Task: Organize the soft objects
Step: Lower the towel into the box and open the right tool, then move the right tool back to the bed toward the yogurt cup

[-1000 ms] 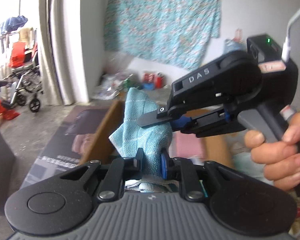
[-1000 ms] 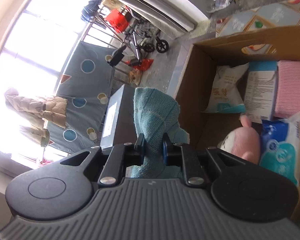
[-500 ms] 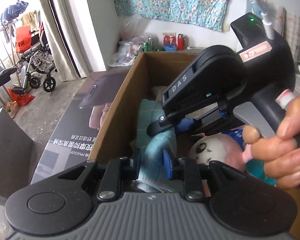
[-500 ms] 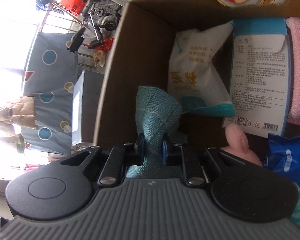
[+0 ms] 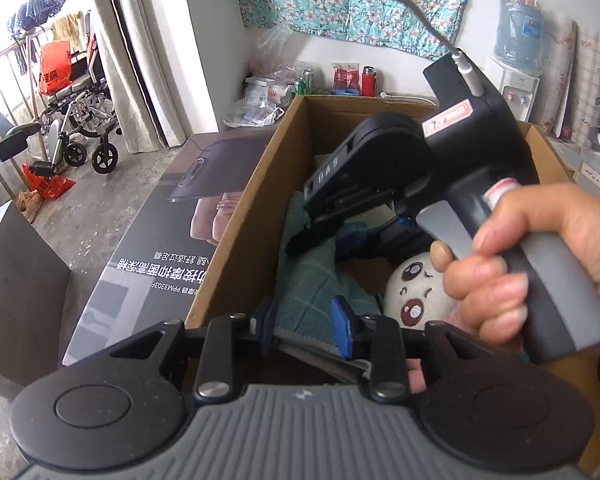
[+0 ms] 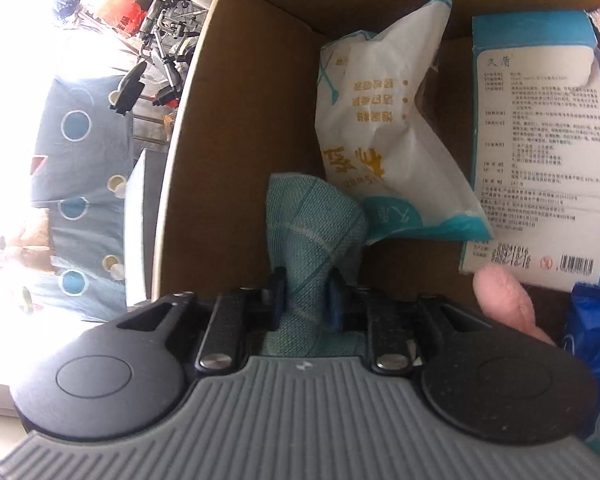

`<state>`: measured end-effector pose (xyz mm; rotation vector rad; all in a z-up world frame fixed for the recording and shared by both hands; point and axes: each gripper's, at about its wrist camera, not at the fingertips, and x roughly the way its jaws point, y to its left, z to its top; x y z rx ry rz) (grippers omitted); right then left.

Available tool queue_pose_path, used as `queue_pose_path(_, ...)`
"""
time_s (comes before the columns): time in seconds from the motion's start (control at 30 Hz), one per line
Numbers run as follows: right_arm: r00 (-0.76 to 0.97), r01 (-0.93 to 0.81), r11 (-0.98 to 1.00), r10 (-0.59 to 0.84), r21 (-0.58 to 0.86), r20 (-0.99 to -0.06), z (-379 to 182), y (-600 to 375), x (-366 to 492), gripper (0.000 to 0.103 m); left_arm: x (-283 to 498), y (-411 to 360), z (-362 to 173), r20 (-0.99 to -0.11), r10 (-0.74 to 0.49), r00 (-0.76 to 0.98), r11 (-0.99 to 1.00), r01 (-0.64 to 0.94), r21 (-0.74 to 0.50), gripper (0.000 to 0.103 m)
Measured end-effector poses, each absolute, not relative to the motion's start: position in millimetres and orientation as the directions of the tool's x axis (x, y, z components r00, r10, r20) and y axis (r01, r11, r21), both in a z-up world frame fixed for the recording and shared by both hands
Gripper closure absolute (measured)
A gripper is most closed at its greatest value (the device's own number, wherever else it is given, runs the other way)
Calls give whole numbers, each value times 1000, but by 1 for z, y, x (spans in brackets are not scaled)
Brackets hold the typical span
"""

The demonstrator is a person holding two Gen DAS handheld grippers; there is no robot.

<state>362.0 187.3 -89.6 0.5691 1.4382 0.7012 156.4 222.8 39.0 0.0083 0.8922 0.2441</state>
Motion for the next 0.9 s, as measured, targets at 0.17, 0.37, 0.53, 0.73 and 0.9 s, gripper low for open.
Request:
queue_pose_path(0.17, 39, -98, 672, 739, 734, -672, -72, 178, 355, 54, 145, 223, 45, -760, 215, 613, 972, -213, 104, 66)
queue_pose_path(0.37, 95, -103, 637, 771, 764, -630, -39, 148, 340, 49, 130, 223, 56, -749, 210, 629, 970, -231, 78, 64)
queue_pose_path(0.53, 155, -154, 585, 810, 796, -565, -2, 96, 308, 44, 106, 217, 76, -717, 170, 676, 973, -230, 14, 56)
queue_pose_path(0.73, 232, -224, 586, 808, 779, -541, 40, -1, 253, 38, 71, 186, 99, -663, 79, 745, 988, -148, -48, 43)
queue_pose_path(0.9, 334, -216, 641, 758, 737, -561, 62, -102, 208, 36, 49, 142, 111, -617, -15, 787, 997, -37, -72, 34)
